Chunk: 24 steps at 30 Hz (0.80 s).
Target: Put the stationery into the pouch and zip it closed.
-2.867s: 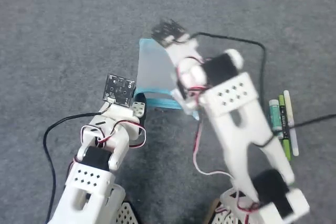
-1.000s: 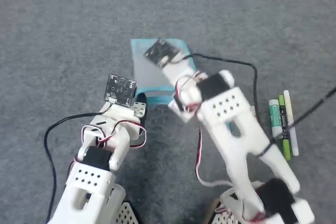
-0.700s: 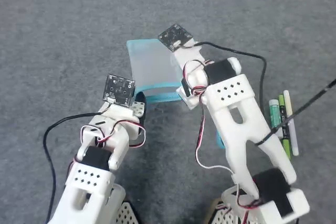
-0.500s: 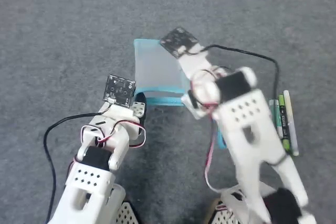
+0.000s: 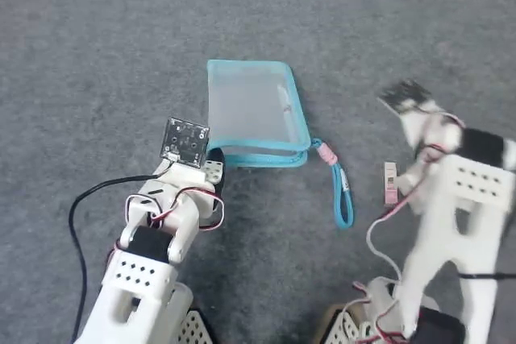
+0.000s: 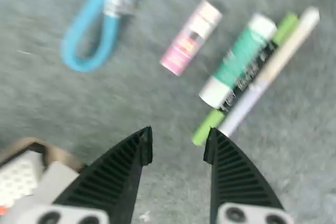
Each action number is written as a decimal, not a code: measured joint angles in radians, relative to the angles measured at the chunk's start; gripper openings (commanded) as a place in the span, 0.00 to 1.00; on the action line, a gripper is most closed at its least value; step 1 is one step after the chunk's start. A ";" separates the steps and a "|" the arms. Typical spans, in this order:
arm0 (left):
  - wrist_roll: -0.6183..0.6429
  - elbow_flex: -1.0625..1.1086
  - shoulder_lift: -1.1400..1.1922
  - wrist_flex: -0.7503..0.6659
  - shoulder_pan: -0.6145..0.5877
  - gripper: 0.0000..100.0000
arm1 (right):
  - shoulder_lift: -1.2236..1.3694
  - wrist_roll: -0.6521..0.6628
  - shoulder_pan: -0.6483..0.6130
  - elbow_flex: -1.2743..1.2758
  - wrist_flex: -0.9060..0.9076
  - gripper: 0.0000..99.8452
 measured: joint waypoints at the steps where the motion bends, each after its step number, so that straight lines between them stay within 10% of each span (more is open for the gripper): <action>1: 0.000 0.000 0.000 0.000 0.000 0.01 | 0.000 0.020 0.040 0.041 -0.041 0.16; 24: 0.000 0.000 0.000 0.000 0.000 0.01 | 0.611 0.064 0.298 -0.104 -0.322 0.16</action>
